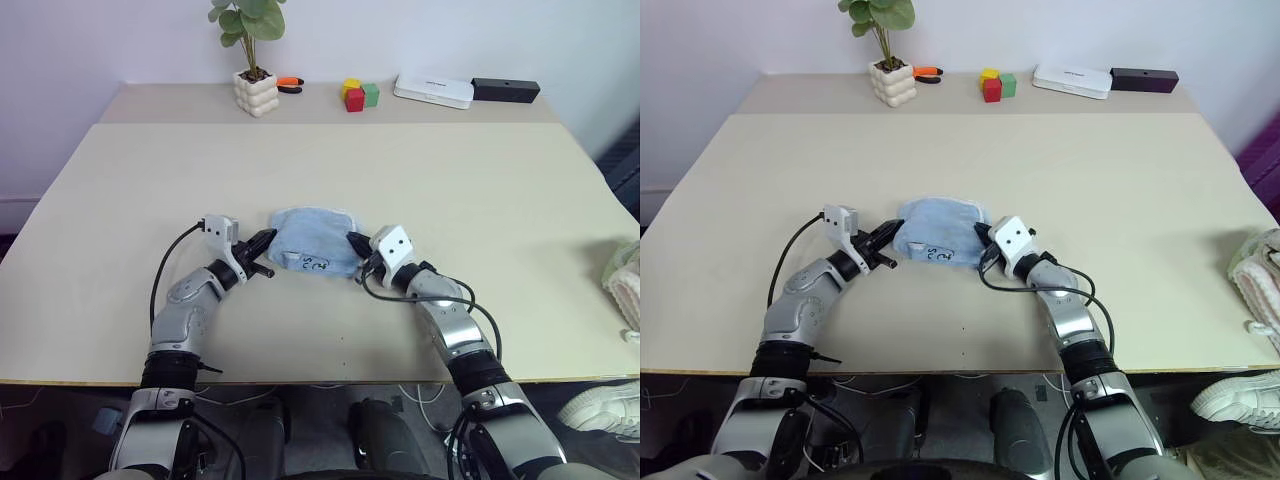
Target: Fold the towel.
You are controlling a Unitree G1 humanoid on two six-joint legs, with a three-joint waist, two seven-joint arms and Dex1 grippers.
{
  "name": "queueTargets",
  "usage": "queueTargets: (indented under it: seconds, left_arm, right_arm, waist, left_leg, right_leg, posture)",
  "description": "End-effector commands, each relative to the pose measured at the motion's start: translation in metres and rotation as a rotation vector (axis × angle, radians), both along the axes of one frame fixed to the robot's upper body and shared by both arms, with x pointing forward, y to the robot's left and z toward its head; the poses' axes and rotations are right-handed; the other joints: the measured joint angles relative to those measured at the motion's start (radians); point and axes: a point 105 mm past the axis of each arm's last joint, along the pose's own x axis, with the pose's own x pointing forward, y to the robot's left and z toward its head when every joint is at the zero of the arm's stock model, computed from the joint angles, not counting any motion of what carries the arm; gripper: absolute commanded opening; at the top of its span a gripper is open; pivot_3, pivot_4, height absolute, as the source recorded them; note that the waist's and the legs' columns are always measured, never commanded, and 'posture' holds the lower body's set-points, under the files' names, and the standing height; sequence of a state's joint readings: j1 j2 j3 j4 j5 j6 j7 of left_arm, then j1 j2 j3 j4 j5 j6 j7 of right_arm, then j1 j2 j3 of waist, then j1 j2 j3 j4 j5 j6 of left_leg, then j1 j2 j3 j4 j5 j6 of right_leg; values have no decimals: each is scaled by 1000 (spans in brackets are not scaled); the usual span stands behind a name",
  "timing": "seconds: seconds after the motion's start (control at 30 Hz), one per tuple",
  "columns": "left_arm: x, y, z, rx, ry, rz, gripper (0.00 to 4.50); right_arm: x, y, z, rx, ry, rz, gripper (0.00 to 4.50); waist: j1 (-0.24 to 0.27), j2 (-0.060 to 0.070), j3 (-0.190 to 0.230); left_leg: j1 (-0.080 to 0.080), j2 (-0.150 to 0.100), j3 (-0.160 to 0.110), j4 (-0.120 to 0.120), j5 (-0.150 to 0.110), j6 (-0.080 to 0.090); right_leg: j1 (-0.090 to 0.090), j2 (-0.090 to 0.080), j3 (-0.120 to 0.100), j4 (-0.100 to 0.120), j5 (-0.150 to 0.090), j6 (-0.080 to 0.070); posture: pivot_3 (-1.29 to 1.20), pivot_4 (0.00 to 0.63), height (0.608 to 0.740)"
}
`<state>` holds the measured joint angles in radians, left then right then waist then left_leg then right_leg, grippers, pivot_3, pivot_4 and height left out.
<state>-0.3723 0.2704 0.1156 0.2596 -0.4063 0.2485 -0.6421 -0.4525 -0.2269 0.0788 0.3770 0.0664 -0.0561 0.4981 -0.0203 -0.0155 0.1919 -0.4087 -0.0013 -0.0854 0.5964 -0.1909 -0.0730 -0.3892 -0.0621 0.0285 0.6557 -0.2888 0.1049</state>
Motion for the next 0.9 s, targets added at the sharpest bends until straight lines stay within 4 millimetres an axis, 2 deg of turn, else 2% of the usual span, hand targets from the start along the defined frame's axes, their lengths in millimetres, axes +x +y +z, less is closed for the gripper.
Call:
queueTargets:
  seconds: [0.03,0.1,0.13,0.2,0.23,0.27,0.37,0.4,0.5,0.57,0.67,0.83,0.9]
  left_arm:
    - [-12,7,37,-34,-93,-61,1279]
    - [-21,13,55,-4,-144,-79,2278]
    - [-27,16,62,0,-158,-98,2702]
    - [-35,24,70,21,-175,-119,3676]
    - [-39,29,74,31,-183,-127,4268]
    - [-42,33,77,39,-192,-131,4500]
    - [-47,48,87,69,-226,-105,4500]
    - [-48,52,88,72,-230,-102,4500]
    - [-51,60,90,92,-238,-104,4500]
    - [-51,67,91,102,-228,-94,4500]
    - [-49,74,93,109,-226,-87,4500]
    - [-46,69,101,115,-270,-116,4500]
    - [-48,66,107,119,-306,-136,4500]
  right_arm:
    - [5,-8,65,165,-79,-26,0]
    - [-2,-13,85,278,-22,0,568]
    - [-6,-18,89,326,32,6,846]
    - [-14,-26,90,399,152,-3,1725]
    - [-18,-28,90,461,215,-10,2319]
    - [-22,-30,91,537,286,-20,2777]
    - [-34,-29,81,737,510,-57,4268]
    - [-38,-27,77,788,573,-60,4460]
    - [-50,-23,67,935,698,-80,4460]
    - [-65,-22,53,1005,792,-115,4460]
    - [-87,-14,51,1084,936,-78,4460]
    - [-91,-17,38,1094,1033,-150,4460]
    - [-92,-12,36,1114,1047,-147,4460]
  waist:
    - [1,0,0]
    - [1,0,0]
    - [3,0,0]
    - [5,0,0]
    - [5,0,0]
    - [4,0,0]
    - [5,0,0]
    - [3,0,0]
    - [2,1,0]
    - [3,1,0]
    - [4,1,1]
    - [-13,1,1]
    - [-16,1,1]
  left_leg:
    - [-1,0,0,0,0,0]
    - [-2,0,-1,0,0,0]
    - [-2,0,-1,0,0,0]
    - [-1,0,-1,0,0,0]
    - [-1,0,-1,0,0,0]
    - [-1,0,-1,0,0,0]
    - [-1,1,-1,-1,0,0]
    - [-1,1,-1,-1,0,0]
    - [-1,1,-1,-1,0,0]
    - [-2,1,0,-2,0,0]
    - [-2,1,0,-2,0,1]
    - [-2,2,1,0,1,3]
    - [-2,2,1,-1,1,3]
  right_leg:
    - [0,0,0,0,0,0]
    - [-2,0,0,1,0,0]
    - [-2,0,0,1,0,0]
    - [-1,0,0,1,0,0]
    - [-1,0,0,0,0,0]
    - [0,0,0,0,0,-1]
    - [-1,0,0,0,-1,-2]
    - [-1,0,0,0,-1,-2]
    - [-2,0,0,0,-2,-5]
    - [-2,-1,0,0,-2,-5]
    - [-2,-1,0,-1,-2,-5]
    - [-2,0,1,-2,-2,-6]
    - [-2,1,1,-2,-2,-7]
  posture:
    - [0,150,740]
    - [0,150,740]
    - [0,150,740]
    - [0,150,740]
    - [0,150,740]
    - [0,150,740]
    - [0,150,740]
    - [0,150,740]
    - [0,150,740]
    - [0,150,740]
    - [0,150,740]
    - [0,150,740]
    - [0,150,740]
